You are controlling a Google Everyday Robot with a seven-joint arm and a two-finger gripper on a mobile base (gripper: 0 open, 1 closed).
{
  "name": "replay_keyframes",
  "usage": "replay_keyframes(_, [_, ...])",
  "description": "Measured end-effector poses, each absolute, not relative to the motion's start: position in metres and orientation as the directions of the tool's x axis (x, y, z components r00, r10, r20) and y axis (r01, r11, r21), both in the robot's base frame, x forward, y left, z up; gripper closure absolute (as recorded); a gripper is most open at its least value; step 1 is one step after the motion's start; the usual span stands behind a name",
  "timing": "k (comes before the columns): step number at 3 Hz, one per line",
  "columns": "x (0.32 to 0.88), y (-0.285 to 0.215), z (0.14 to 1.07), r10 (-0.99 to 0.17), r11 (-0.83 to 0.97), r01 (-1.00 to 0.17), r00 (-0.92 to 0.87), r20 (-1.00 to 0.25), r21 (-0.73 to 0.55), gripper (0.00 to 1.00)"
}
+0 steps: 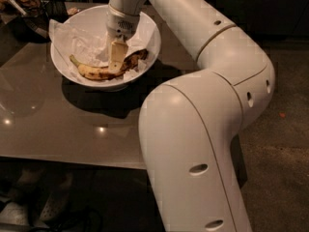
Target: Pick banana from white bowl
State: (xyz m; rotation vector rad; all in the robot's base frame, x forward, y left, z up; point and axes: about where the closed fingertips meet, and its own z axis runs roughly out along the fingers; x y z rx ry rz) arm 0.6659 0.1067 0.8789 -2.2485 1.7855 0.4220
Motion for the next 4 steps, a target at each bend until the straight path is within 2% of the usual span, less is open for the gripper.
replay_keyframes(4, [0.663,0.114,0.854,-0.903,-0.245,-0.969,0.214,-0.372,0.037,0.46])
